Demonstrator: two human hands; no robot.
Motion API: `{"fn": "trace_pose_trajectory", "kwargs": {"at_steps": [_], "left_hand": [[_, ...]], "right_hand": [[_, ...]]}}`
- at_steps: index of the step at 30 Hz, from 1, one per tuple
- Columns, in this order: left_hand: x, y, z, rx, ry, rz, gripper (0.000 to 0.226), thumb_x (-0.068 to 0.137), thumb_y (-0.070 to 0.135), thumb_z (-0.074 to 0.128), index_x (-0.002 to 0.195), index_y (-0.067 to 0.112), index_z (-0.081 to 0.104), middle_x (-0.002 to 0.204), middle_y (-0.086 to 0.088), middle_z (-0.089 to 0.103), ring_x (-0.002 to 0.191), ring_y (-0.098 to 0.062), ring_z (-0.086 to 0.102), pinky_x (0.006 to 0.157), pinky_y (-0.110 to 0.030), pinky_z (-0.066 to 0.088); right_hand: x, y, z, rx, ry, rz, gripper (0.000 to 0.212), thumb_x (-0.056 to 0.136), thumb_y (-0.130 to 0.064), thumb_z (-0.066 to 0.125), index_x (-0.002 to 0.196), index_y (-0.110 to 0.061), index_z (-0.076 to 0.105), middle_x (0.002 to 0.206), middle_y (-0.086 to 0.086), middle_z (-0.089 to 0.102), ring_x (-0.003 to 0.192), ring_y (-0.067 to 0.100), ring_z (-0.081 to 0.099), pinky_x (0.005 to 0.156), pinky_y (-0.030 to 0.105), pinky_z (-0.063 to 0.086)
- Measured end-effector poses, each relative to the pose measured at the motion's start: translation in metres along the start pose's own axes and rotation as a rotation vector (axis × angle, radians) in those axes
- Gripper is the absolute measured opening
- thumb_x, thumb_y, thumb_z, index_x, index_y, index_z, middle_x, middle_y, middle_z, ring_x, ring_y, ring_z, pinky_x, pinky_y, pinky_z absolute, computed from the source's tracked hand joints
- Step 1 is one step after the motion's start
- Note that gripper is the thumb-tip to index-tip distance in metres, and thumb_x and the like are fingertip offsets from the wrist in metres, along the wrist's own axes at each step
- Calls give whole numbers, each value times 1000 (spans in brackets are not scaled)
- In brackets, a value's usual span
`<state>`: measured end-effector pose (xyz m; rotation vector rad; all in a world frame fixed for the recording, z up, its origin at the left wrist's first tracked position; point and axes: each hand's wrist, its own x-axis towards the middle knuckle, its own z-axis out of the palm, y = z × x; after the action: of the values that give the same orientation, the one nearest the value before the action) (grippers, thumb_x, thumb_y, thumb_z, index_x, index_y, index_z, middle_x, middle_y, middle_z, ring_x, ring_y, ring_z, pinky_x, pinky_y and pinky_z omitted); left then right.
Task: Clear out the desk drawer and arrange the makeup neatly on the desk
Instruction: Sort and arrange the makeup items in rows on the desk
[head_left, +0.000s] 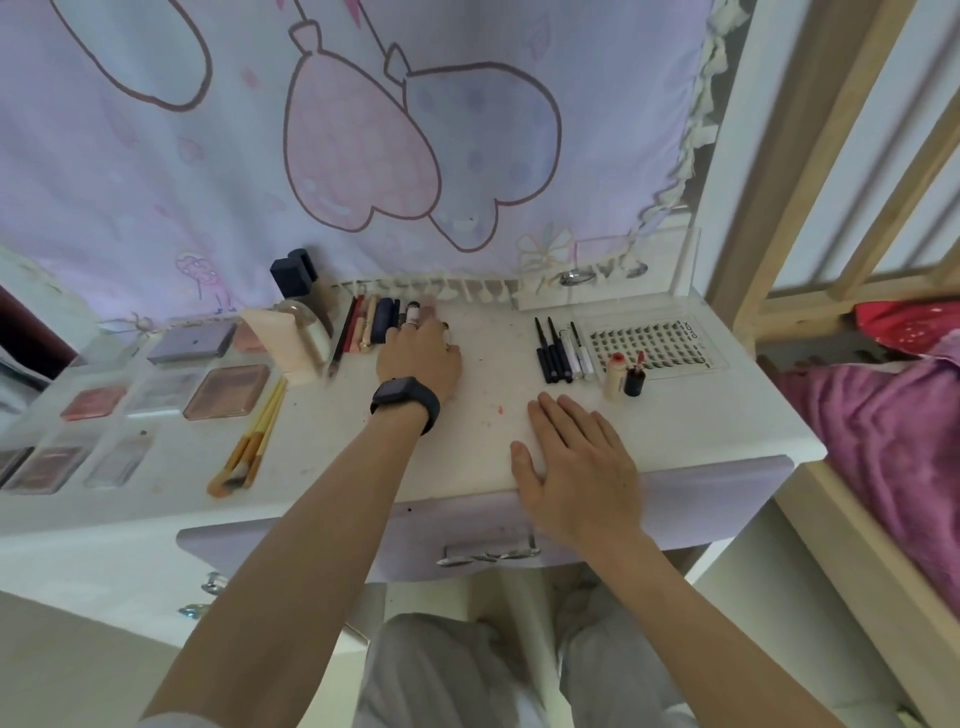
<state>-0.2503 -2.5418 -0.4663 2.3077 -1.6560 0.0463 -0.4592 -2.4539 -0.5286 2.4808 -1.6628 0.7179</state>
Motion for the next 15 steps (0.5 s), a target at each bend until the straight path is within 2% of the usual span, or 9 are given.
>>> {"fn": "trace_pose_trajectory", "kwargs": {"at_steps": [1,3,4,6,9,11,13,15], "left_hand": [[-1,-1,-3,-3,-24,-41,46,98,34,49,142,20,46,120,-5,61,104,-33,57,71,-36,50],[-4,-4,-9,-13,-61,-108,29,95,32,51,113,16,67,100,-7,69,80,-27,59,62,-32,49],[-6,-5,-11,-23,-74,-123,24,92,30,53,98,13,70,89,-8,69,70,-24,57,58,-29,47],[-11,-8,-15,-40,-102,-134,22,90,28,56,87,11,69,76,-7,65,61,-22,55,55,-28,47],[-22,-11,-20,-105,-128,-120,24,92,30,56,91,11,71,75,-2,63,63,-19,56,55,-25,45],[-33,-12,-23,-242,-131,-115,23,95,33,57,103,15,71,86,4,63,76,-16,57,67,-25,45],[-49,-12,-27,-510,-154,-136,30,96,36,61,119,19,67,102,8,64,92,-13,57,83,-25,44],[-67,-8,-33,-851,-202,-173,37,94,38,66,125,18,64,111,7,69,98,-12,63,88,-27,47]], "right_hand": [[0,0,0,2,-5,2,61,100,-50,33,144,-14,55,149,3,53,141,21,46,119,41,31],[0,-1,0,1,-12,6,61,100,-51,32,144,-15,54,150,3,53,142,21,45,119,41,29],[1,-1,0,-2,-11,6,61,100,-51,32,144,-14,54,150,3,53,141,21,45,119,41,30],[1,0,1,-3,0,4,61,100,-51,32,143,-14,56,148,3,54,140,21,46,118,42,31],[1,2,6,-2,29,1,61,100,-51,33,141,-14,57,146,3,56,139,21,48,117,43,34],[0,3,8,-6,43,-3,60,100,-51,33,141,-15,58,146,3,57,138,21,49,116,42,35],[1,3,8,-7,38,-1,60,100,-53,33,140,-16,58,145,1,57,137,19,50,116,42,35],[1,4,6,15,16,12,61,99,-55,32,141,-18,58,147,-1,55,138,17,48,117,40,33]]}}
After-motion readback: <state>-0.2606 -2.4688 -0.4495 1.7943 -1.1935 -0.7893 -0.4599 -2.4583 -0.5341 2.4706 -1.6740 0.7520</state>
